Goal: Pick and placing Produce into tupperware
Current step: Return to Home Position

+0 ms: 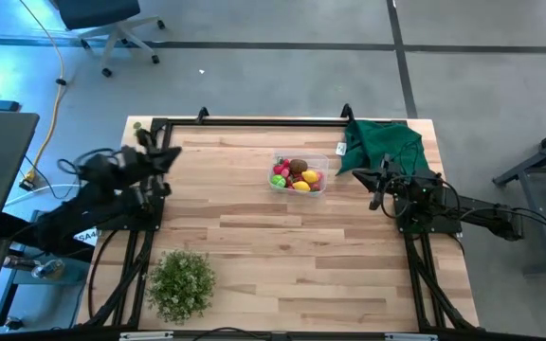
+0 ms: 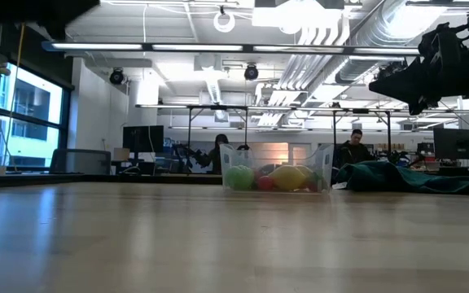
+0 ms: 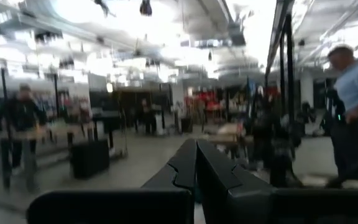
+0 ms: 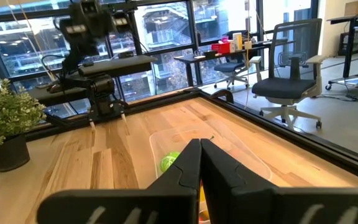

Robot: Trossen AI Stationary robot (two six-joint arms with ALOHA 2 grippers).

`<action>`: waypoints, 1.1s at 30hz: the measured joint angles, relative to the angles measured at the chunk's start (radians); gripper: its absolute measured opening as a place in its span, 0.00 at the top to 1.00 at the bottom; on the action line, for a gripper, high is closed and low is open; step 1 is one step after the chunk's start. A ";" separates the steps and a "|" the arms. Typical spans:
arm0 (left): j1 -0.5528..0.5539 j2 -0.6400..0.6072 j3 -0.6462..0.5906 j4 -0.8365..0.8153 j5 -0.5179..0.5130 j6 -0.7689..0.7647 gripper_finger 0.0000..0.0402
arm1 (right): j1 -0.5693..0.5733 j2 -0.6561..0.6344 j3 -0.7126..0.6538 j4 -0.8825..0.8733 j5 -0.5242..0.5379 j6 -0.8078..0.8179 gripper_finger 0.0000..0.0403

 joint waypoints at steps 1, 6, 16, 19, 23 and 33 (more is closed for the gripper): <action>0.000 0.000 -0.030 0.006 0.000 -0.009 0.99 | 0.000 0.000 0.000 0.000 0.000 0.000 1.00; 0.000 0.000 -0.154 0.092 0.000 -0.021 0.99 | 0.000 0.000 0.000 0.000 0.000 0.000 1.00; 0.000 0.000 -0.258 0.131 -0.011 0.083 0.99 | 0.000 0.000 0.000 0.000 -0.003 0.000 1.00; 0.000 0.000 -0.259 0.073 -0.012 0.149 0.99 | 0.000 0.000 0.000 0.000 -0.003 0.000 1.00; 0.000 0.000 -0.259 -0.046 -0.011 0.212 0.99 | 0.000 0.000 0.000 0.000 -0.003 0.000 1.00; 0.000 0.009 -0.254 -0.129 -0.038 0.273 0.99 | 0.000 0.000 0.000 0.000 -0.003 0.000 1.00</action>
